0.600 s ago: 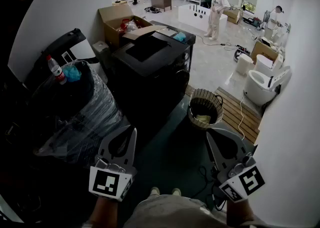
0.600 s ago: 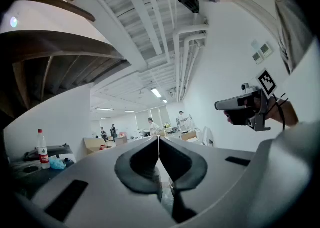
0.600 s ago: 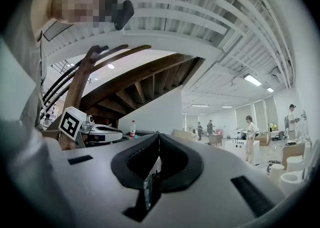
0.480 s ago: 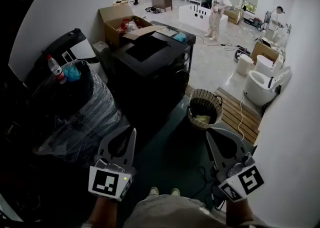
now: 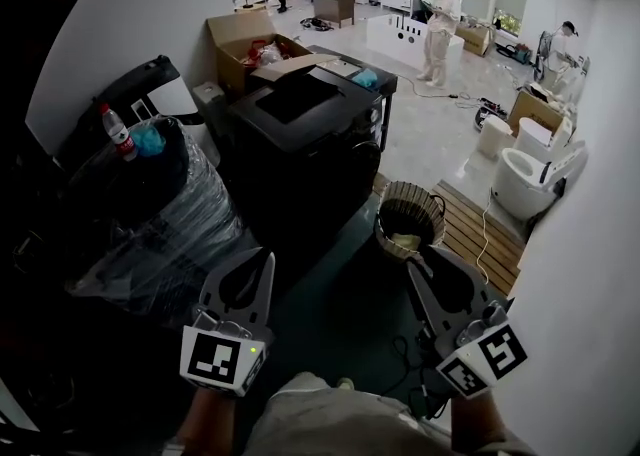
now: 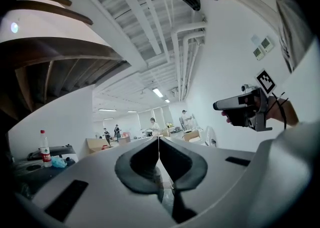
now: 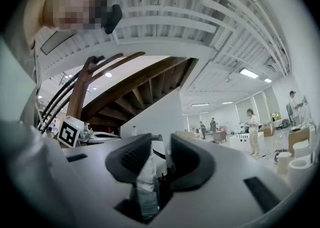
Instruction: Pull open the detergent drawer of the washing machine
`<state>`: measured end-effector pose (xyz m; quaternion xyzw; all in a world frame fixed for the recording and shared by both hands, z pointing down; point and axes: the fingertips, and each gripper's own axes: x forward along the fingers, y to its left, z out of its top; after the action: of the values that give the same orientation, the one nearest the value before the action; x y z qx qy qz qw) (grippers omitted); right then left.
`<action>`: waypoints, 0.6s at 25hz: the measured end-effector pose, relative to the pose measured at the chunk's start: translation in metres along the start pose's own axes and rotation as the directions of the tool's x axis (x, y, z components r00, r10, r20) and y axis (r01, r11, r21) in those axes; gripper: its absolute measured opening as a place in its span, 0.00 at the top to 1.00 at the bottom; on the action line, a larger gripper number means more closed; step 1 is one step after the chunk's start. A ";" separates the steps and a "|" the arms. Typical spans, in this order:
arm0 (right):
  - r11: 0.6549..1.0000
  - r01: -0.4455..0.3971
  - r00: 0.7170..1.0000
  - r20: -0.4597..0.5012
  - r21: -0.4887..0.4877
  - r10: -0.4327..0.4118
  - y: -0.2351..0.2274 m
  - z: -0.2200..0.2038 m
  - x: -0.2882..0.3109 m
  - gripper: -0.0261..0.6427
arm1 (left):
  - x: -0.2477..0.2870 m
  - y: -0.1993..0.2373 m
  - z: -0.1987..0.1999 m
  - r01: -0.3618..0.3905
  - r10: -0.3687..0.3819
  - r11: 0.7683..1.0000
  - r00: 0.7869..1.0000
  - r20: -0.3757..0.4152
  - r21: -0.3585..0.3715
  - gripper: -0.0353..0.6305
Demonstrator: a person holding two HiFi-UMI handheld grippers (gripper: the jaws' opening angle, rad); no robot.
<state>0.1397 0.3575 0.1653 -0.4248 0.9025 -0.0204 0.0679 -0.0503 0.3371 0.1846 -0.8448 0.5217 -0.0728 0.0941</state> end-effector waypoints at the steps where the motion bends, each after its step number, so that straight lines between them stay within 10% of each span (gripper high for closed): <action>1: 1.000 0.003 1.000 0.001 0.017 -0.003 -0.002 -0.002 0.000 0.67 | 0.000 0.000 -0.002 -0.004 0.004 1.000 1.000 -0.002 0.001 0.92; 2: 1.000 0.011 1.000 -0.004 0.024 -0.011 -0.004 -0.004 0.000 0.54 | 0.001 0.000 -0.004 -0.007 0.007 1.000 1.000 -0.006 0.001 0.92; 15: 0.998 0.040 0.999 -0.039 0.048 -0.038 -0.044 -0.040 0.050 0.49 | 0.045 0.037 -0.039 -0.042 0.041 0.999 0.999 -0.033 -0.007 0.92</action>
<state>0.1367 0.2899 0.2035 -0.4401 0.8944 -0.0519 0.0606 -0.0708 0.2777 0.2154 -0.8328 0.5409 -0.0827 0.0836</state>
